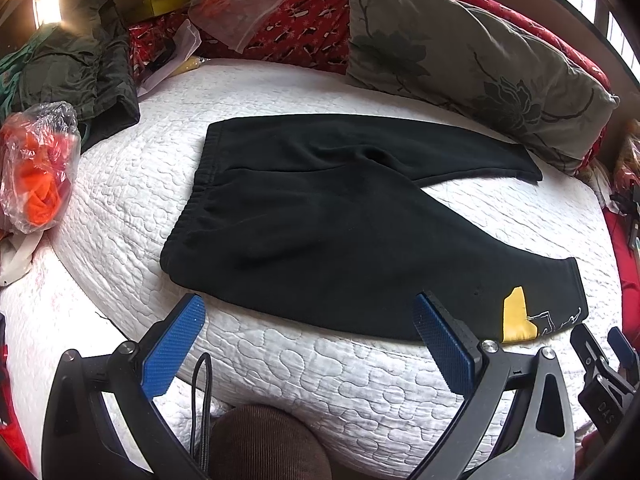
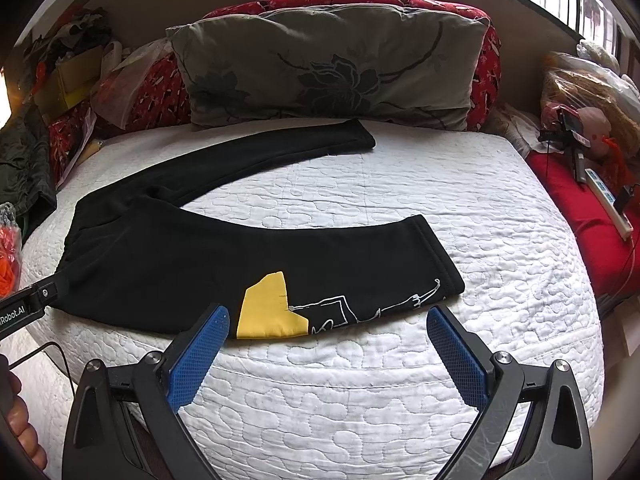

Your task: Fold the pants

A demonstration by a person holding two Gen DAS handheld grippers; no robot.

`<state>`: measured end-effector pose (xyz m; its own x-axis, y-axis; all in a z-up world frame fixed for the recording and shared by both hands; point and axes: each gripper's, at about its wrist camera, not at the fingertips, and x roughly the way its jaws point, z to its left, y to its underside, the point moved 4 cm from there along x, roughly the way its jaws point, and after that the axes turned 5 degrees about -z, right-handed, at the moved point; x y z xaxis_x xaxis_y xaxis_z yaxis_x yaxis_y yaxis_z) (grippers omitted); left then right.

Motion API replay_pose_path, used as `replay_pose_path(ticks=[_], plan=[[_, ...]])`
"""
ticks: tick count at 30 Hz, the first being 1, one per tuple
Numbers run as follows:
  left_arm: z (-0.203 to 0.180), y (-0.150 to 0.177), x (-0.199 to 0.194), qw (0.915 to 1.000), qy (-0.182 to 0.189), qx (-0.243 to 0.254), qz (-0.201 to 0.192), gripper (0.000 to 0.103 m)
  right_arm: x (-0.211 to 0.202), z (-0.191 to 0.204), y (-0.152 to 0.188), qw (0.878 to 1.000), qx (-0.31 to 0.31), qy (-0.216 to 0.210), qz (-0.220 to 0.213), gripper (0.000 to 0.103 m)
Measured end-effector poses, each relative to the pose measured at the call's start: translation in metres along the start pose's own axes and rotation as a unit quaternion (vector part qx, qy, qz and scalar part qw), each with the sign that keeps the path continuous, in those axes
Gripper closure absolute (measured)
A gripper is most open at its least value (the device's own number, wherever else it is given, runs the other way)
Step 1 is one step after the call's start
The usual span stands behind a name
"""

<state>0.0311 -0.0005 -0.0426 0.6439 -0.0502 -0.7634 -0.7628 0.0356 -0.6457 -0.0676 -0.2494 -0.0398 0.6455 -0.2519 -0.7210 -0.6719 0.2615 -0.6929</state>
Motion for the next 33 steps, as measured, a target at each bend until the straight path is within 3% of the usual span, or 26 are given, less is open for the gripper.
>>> replay_pose_path(ticks=[33], plan=[[-0.009,-0.002,0.007,0.9998,0.013,0.009,0.015,0.0,0.015,0.0,0.001,1.0,0.005,-0.009,0.016,0.003]])
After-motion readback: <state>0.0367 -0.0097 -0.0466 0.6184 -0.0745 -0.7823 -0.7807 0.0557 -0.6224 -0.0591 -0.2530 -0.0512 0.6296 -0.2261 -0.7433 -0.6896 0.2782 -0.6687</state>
